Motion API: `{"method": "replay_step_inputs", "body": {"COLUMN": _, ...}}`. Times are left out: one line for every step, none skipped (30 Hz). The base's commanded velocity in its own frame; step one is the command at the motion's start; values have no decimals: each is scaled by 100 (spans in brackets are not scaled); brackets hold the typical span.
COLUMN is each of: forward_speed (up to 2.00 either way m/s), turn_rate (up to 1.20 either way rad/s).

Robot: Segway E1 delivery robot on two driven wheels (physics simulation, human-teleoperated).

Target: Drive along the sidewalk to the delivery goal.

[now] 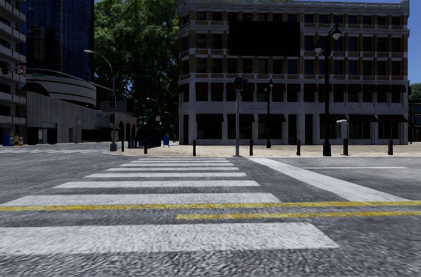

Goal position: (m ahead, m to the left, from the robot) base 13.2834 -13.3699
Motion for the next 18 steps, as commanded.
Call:
{"method": "replay_step_inputs", "body": {"forward_speed": 200, "turn_rate": 0}}
{"method": "replay_step_inputs", "body": {"forward_speed": 200, "turn_rate": 0}}
{"method": "replay_step_inputs", "body": {"forward_speed": 200, "turn_rate": 0}}
{"method": "replay_step_inputs", "body": {"forward_speed": 200, "turn_rate": 0}}
{"method": "replay_step_inputs", "body": {"forward_speed": 200, "turn_rate": 0}}
{"method": "replay_step_inputs", "body": {"forward_speed": 200, "turn_rate": 0}}
{"method": "replay_step_inputs", "body": {"forward_speed": 200, "turn_rate": 0}}
{"method": "replay_step_inputs", "body": {"forward_speed": 200, "turn_rate": 0}}
{"method": "replay_step_inputs", "body": {"forward_speed": 200, "turn_rate": 0}}
{"method": "replay_step_inputs", "body": {"forward_speed": 200, "turn_rate": 0}}
{"method": "replay_step_inputs", "body": {"forward_speed": 200, "turn_rate": 0}}
{"method": "replay_step_inputs", "body": {"forward_speed": 200, "turn_rate": 0}}
{"method": "replay_step_inputs", "body": {"forward_speed": 200, "turn_rate": 0}}
{"method": "replay_step_inputs", "body": {"forward_speed": 200, "turn_rate": 0}}
{"method": "replay_step_inputs", "body": {"forward_speed": 200, "turn_rate": 0}}
{"method": "replay_step_inputs", "body": {"forward_speed": 200, "turn_rate": 0}}
{"method": "replay_step_inputs", "body": {"forward_speed": 200, "turn_rate": 0}}
{"method": "replay_step_inputs", "body": {"forward_speed": 200, "turn_rate": 0}}
